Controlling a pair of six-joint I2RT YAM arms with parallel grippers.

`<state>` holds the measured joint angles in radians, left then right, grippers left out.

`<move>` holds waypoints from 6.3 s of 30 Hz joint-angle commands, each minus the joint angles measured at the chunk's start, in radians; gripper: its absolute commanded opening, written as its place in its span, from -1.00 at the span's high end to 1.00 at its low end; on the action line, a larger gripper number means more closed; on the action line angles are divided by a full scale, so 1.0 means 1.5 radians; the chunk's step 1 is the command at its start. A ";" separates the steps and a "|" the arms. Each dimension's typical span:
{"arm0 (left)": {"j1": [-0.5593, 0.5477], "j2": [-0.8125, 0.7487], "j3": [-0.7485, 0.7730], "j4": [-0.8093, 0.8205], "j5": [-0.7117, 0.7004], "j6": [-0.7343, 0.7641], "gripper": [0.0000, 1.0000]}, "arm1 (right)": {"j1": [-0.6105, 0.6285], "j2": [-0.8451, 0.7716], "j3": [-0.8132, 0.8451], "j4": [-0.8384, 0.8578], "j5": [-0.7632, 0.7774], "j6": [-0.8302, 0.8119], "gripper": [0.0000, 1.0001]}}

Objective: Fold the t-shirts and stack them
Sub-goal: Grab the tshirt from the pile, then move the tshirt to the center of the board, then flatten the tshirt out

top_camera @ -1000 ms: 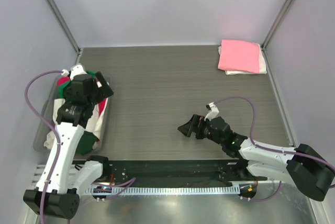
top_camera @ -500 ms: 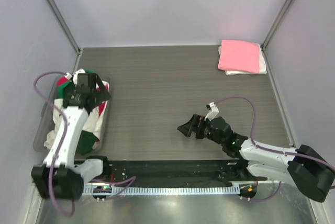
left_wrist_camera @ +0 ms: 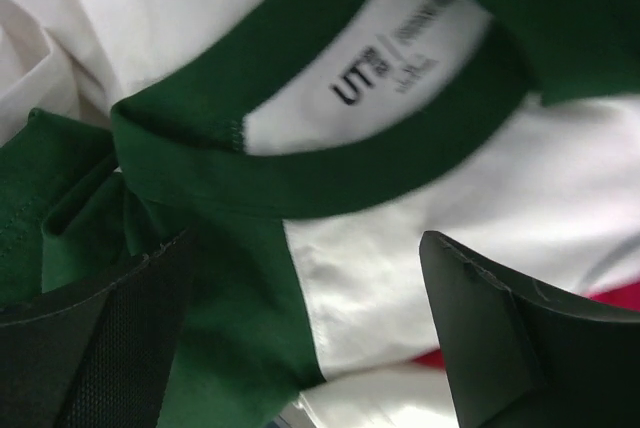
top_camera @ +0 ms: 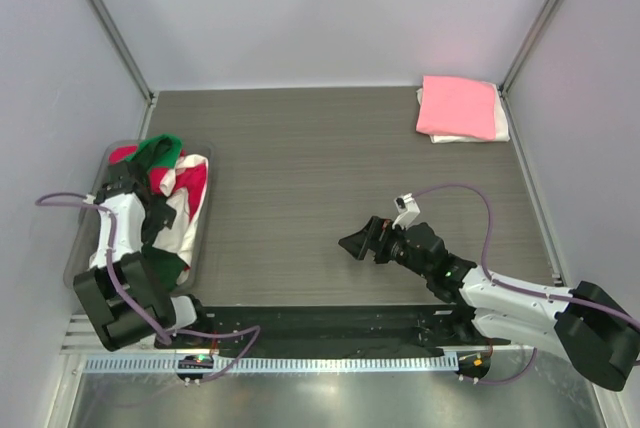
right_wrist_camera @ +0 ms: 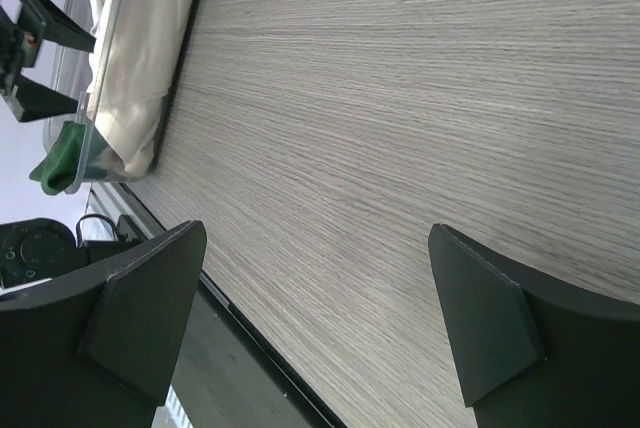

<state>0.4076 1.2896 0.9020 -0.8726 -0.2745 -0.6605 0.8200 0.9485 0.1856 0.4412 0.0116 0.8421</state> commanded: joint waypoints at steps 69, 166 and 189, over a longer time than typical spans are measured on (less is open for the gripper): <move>-0.797 0.222 0.587 -0.052 0.031 -0.177 -0.35 | -0.003 -0.213 0.380 -0.681 0.187 0.093 -0.92; -0.558 -0.046 -0.180 0.307 0.061 -0.201 0.12 | -0.065 -0.294 0.480 -1.104 0.556 0.247 0.98; -0.571 0.022 -0.205 0.411 0.059 -0.187 0.20 | -0.065 -0.269 0.460 -1.069 0.515 0.210 0.98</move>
<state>-0.4442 1.3155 0.6029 -0.3065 -0.1783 -0.9565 0.7223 0.5373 0.8799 -1.1961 0.7765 1.1599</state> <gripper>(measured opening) 0.404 0.036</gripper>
